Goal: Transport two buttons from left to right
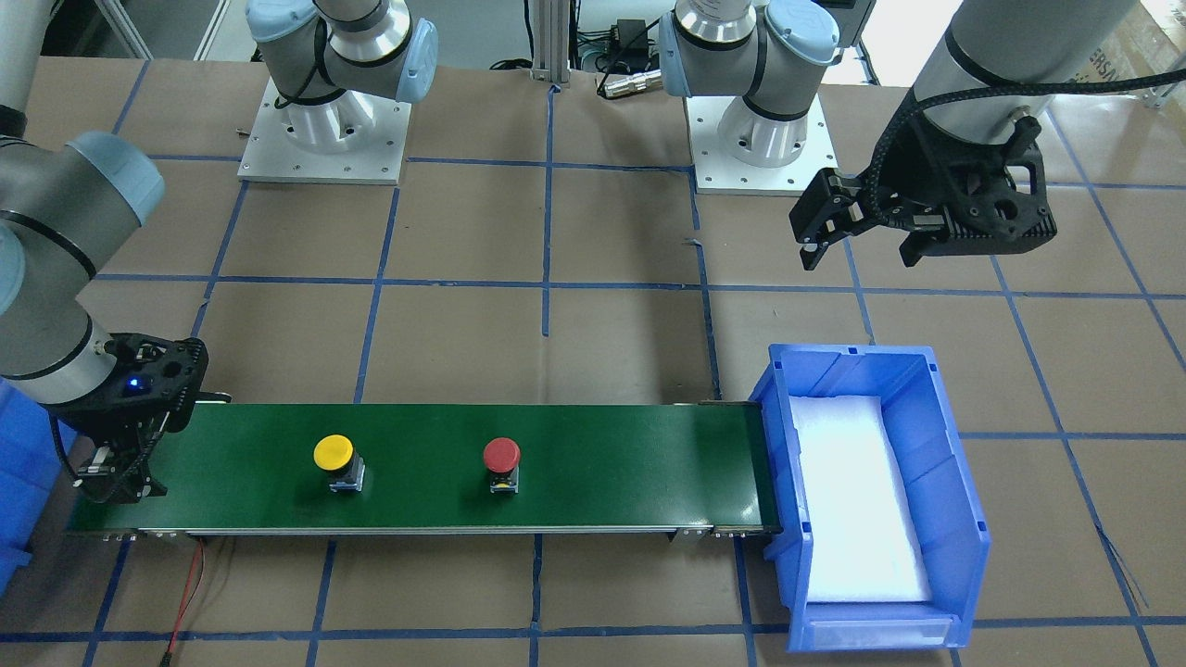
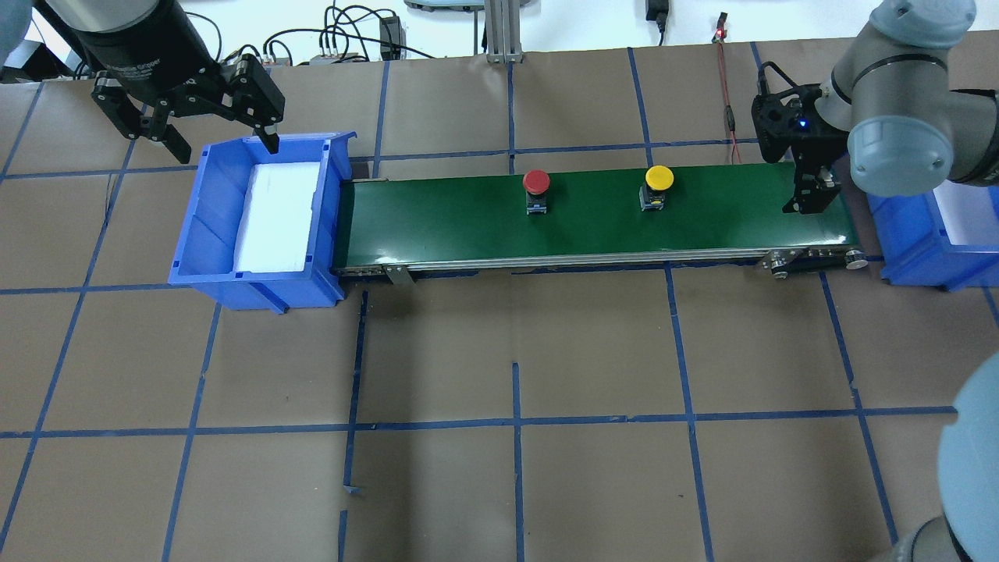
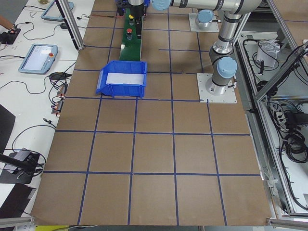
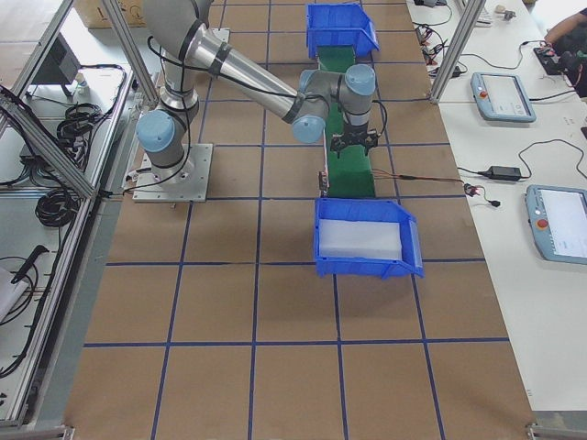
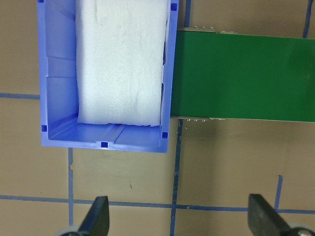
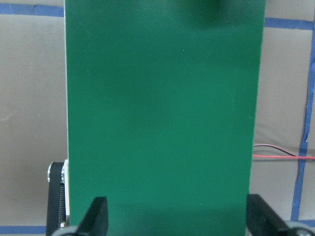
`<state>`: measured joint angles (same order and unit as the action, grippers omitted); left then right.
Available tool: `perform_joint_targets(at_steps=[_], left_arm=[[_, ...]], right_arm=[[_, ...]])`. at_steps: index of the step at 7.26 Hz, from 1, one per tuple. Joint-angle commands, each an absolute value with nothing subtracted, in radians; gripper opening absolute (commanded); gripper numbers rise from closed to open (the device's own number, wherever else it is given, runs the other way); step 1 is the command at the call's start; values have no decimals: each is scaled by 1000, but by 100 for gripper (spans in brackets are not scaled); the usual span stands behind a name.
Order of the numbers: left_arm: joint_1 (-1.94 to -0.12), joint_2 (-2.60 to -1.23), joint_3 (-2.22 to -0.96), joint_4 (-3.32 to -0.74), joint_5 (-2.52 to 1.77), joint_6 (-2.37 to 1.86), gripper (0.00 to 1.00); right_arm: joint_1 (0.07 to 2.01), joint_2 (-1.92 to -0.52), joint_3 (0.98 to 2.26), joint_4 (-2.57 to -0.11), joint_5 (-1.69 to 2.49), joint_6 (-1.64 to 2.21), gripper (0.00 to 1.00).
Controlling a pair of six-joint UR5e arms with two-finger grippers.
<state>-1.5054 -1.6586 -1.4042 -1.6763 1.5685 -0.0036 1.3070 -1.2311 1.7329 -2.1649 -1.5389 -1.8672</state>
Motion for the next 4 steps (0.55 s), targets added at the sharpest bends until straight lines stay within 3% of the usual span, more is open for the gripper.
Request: perform_joint_targets(at_steps=[1, 4], left_arm=[[-1506, -1629, -1454, -1669, 1566, -3, 100], [-1500, -1609, -1493, -1626, 1566, 9, 100]], right_arm=[[1307, -1235, 1730, -2163, -1552, -1861, 100], [1307, -1233, 1729, -2166, -1549, -1848, 100]])
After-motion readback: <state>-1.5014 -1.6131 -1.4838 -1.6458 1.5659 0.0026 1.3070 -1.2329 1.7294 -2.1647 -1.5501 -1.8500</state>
